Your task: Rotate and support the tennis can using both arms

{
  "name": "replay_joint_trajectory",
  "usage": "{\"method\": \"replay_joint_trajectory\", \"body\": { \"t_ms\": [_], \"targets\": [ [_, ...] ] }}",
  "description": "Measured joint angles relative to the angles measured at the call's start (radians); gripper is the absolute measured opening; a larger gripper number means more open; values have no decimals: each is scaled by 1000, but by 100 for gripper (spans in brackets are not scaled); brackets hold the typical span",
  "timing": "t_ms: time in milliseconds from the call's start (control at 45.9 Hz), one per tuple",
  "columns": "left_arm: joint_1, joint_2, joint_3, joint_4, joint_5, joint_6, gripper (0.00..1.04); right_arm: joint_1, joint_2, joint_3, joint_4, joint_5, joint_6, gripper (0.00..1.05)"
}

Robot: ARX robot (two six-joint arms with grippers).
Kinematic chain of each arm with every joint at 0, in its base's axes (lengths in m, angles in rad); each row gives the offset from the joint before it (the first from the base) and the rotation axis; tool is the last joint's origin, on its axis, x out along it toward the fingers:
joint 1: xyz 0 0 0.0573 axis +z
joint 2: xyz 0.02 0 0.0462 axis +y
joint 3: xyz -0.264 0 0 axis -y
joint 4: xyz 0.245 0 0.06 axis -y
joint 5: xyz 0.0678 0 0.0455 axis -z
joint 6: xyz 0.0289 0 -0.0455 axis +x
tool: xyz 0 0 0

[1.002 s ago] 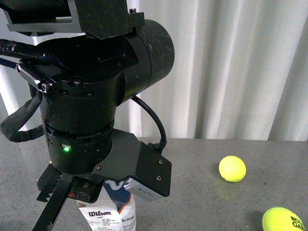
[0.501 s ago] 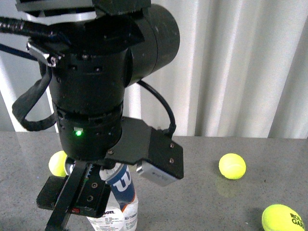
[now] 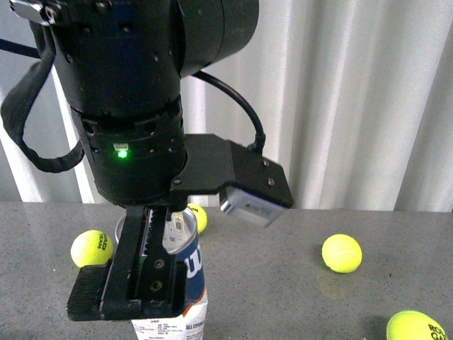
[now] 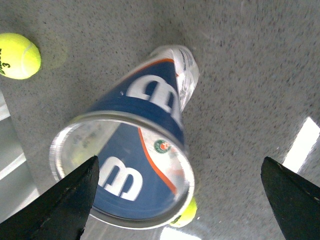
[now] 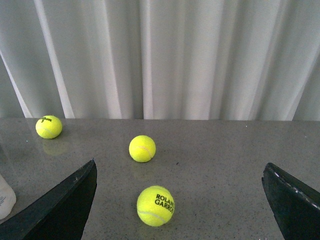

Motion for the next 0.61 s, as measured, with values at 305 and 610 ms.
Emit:
{"method": "replay_joint_trajectory", "body": {
  "t_ms": [305, 610],
  "targets": [
    [105, -224, -139, 332, 327, -573, 98, 0, 0, 0, 0, 0, 0, 98],
    [106, -326, -365, 773, 43, -916, 85, 0, 0, 0, 0, 0, 0, 98]
  ]
}}
